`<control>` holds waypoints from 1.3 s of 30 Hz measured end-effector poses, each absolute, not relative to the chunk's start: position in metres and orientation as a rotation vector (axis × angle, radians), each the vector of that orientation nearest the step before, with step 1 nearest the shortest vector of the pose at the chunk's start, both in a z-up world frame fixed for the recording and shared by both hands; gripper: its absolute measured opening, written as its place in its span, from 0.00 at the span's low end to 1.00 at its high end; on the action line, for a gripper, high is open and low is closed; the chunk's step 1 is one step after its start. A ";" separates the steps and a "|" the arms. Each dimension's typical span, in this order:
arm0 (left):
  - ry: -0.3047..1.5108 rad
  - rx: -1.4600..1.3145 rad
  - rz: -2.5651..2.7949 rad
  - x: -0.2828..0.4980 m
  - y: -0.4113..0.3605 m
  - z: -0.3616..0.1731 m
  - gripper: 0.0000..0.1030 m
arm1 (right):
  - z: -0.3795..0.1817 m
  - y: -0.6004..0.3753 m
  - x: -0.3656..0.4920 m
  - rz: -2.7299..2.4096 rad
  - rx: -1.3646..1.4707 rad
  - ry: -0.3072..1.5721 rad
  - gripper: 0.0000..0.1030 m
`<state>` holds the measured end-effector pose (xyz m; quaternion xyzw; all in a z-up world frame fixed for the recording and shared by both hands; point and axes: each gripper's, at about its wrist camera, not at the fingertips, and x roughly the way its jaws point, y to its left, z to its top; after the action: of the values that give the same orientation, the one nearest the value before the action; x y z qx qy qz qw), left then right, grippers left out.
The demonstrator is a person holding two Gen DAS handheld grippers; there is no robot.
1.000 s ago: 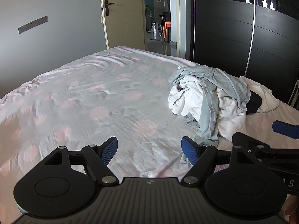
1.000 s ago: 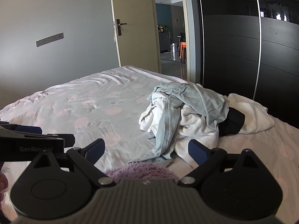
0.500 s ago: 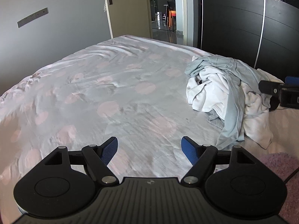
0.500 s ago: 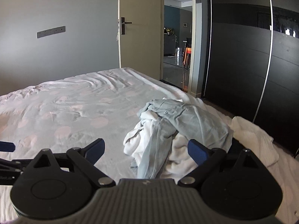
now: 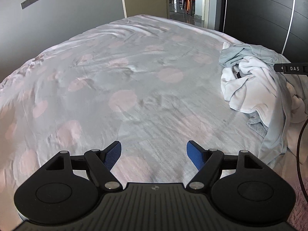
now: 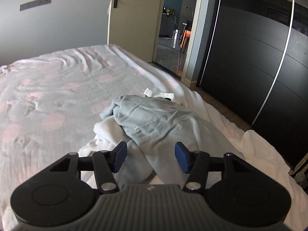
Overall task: Fold clothes
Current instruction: 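Reach the right gripper into the heap and grasp the grey-blue garment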
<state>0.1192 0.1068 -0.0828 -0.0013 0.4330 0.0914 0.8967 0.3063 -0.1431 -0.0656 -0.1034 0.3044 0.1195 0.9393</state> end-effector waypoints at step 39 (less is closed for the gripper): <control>0.889 -0.101 0.493 -0.008 0.195 -0.066 0.72 | -0.036 -0.127 0.284 0.171 -0.401 0.618 0.75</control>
<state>-0.0078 0.1953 -0.0659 -0.0484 0.4254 0.2358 0.8724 0.2835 -0.1271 -0.0362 -0.1958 0.3016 0.0833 0.9294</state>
